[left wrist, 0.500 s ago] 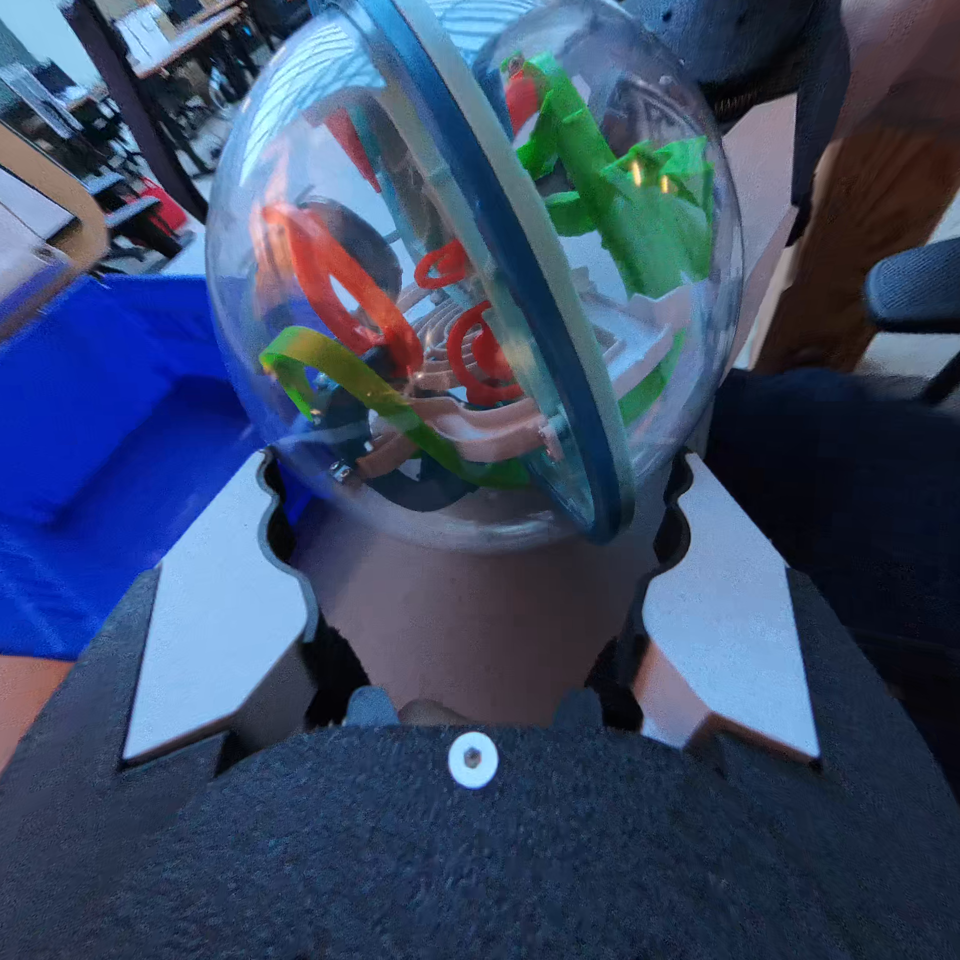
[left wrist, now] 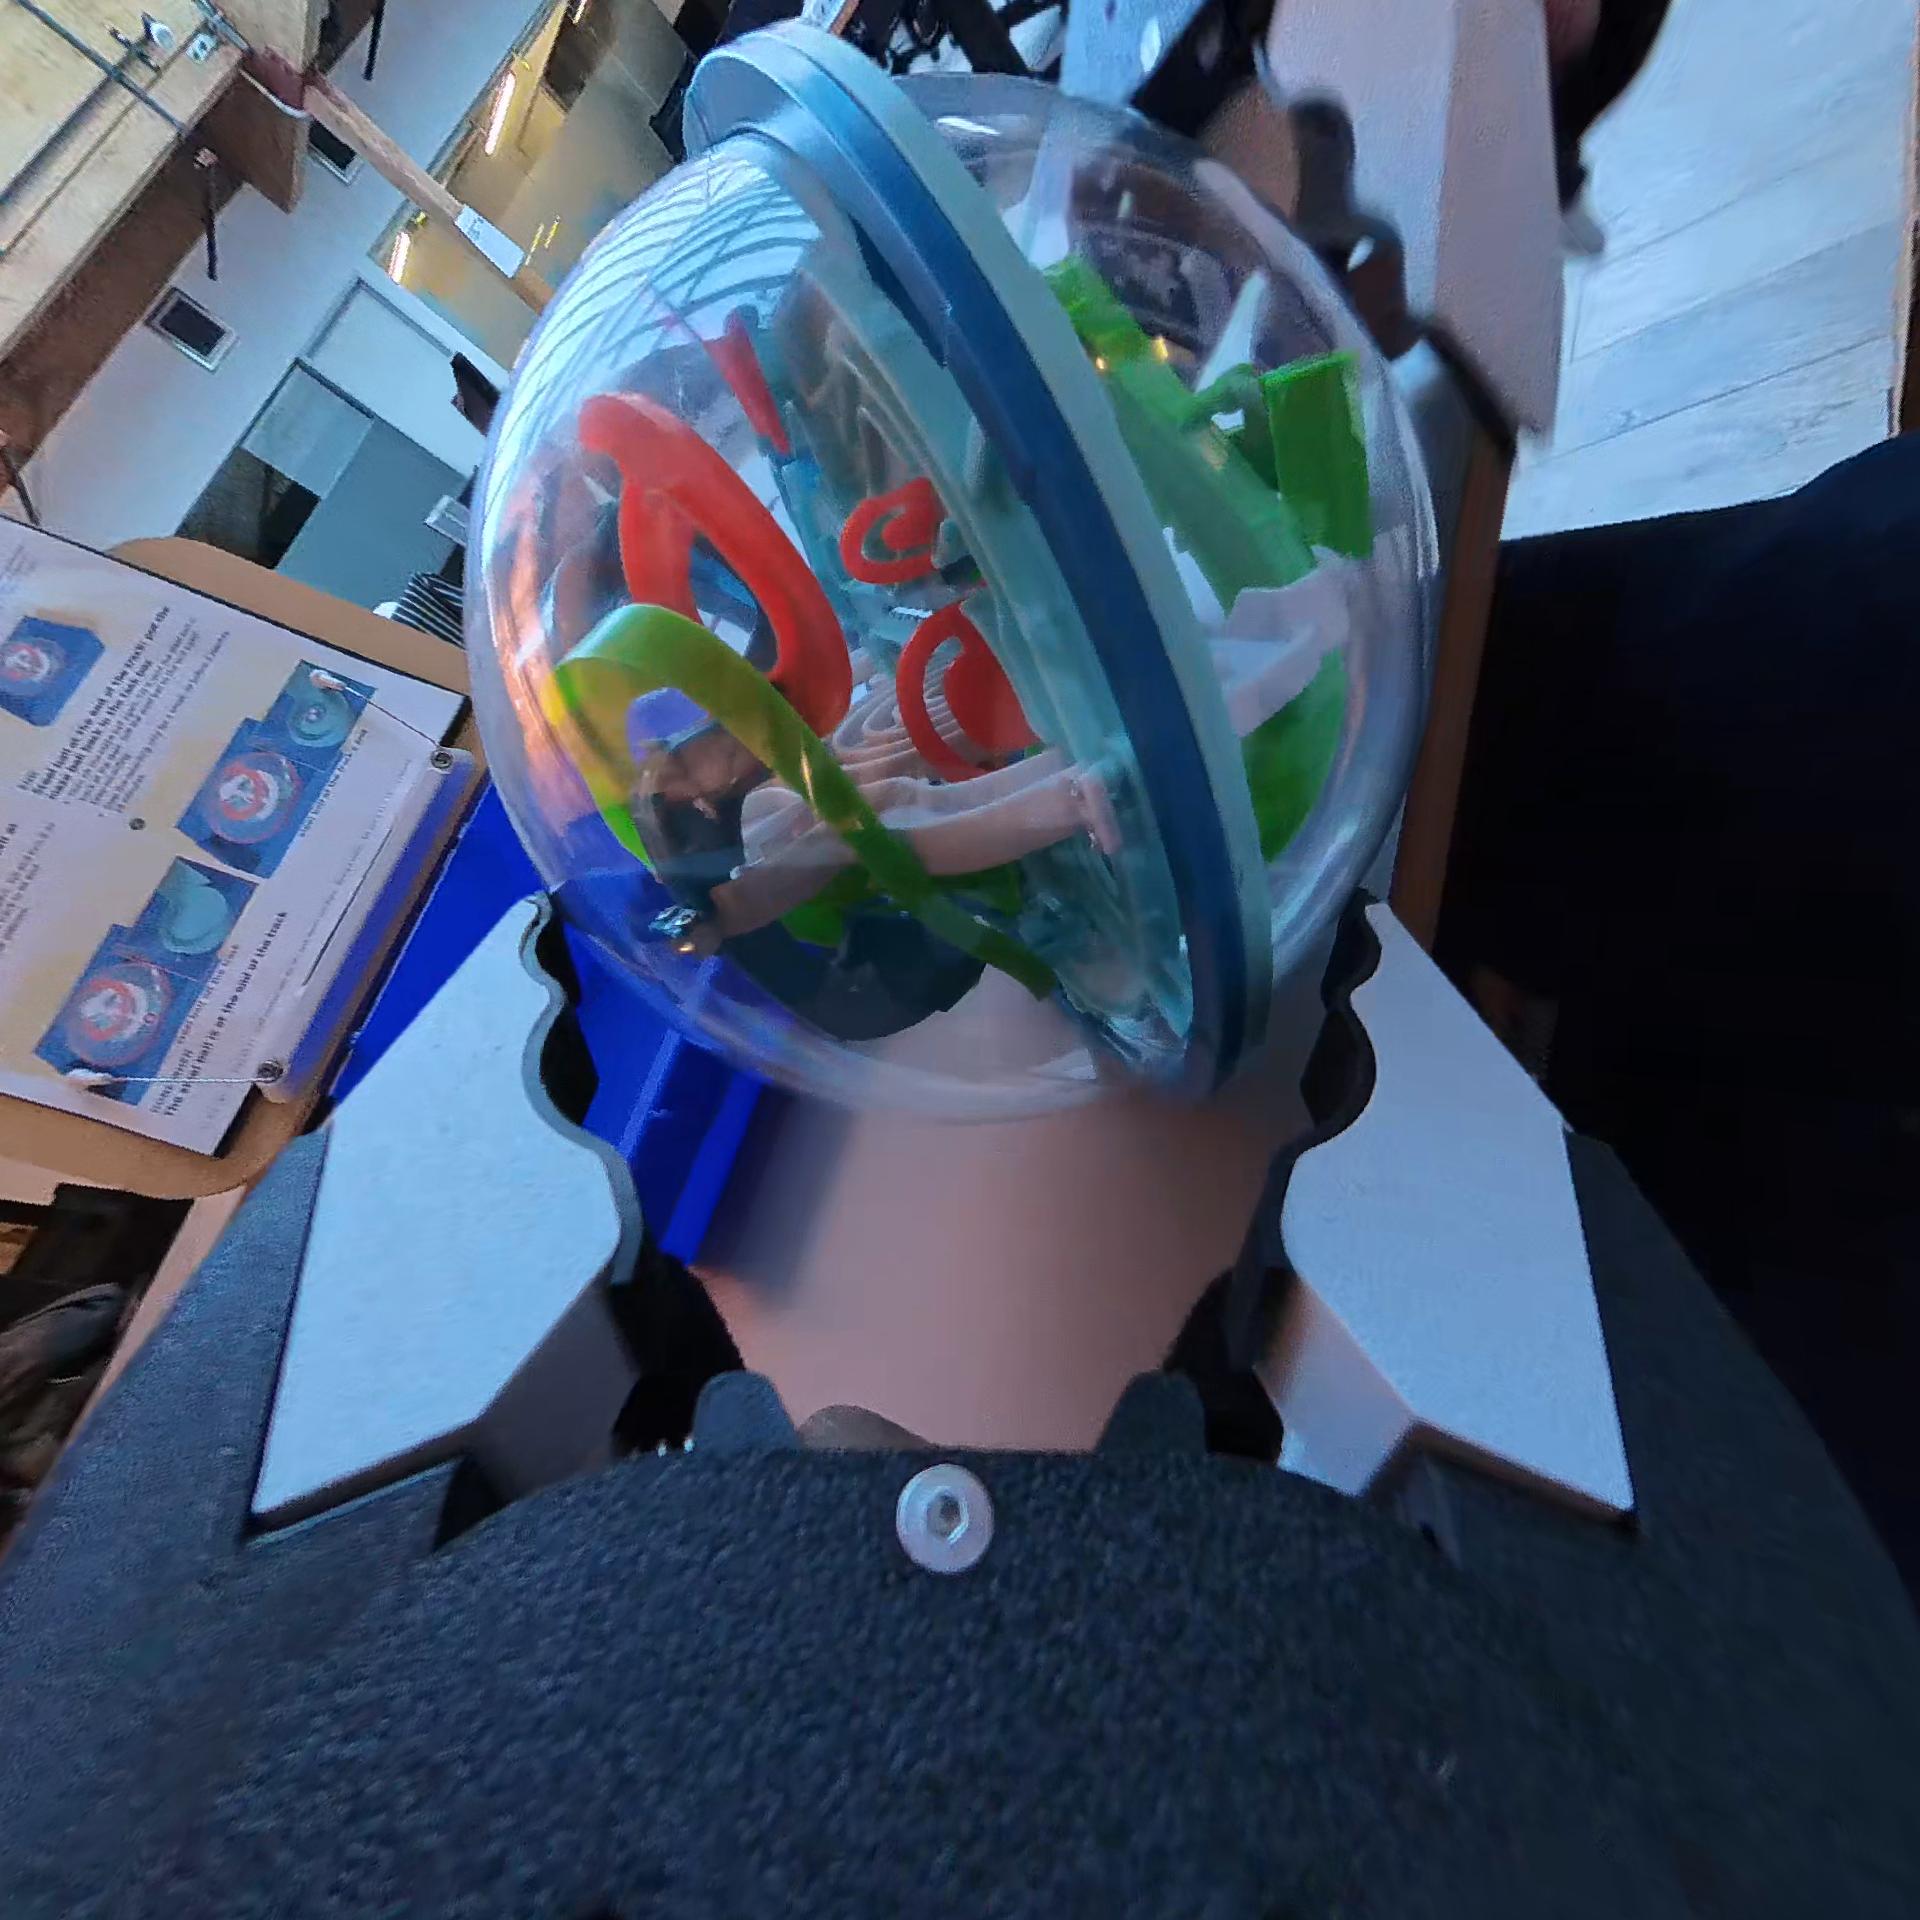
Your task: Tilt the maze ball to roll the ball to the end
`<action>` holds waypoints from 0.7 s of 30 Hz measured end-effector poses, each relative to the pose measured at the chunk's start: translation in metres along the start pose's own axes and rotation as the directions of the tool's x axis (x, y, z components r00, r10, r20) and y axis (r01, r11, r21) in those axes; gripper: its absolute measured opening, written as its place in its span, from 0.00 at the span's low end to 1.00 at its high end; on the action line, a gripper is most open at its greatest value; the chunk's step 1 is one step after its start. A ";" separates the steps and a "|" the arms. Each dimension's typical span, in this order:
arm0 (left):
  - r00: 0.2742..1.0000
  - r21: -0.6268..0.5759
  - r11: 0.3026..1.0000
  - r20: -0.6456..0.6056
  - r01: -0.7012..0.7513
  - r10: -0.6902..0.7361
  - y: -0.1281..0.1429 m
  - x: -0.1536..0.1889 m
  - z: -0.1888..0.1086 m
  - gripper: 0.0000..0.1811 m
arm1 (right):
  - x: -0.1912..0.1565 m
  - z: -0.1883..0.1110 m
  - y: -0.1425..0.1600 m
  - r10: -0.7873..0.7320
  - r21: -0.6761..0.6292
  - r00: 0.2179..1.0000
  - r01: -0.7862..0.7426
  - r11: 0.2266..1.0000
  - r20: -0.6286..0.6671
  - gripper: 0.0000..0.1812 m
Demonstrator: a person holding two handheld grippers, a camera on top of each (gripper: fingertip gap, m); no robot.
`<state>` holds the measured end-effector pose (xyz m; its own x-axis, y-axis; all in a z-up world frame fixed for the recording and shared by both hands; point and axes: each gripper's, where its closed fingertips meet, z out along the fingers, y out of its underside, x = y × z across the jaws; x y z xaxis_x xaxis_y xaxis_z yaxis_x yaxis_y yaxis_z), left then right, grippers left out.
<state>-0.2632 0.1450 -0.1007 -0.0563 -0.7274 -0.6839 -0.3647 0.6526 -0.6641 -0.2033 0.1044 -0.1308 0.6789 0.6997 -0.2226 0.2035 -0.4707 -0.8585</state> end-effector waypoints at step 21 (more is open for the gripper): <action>0.527 -0.024 0.615 -0.488 0.788 -0.696 -0.003 0.019 -0.006 0.74 | -0.010 -0.017 -0.011 -0.096 0.184 0.994 0.104 0.977 -0.052 0.86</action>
<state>-0.2688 0.1281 -0.1102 -0.2297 -0.9409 0.2488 -0.2913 -0.1774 -0.9400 -0.2005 0.0939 -0.1113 0.6917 0.7130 -0.1151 0.1398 -0.2885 -0.9472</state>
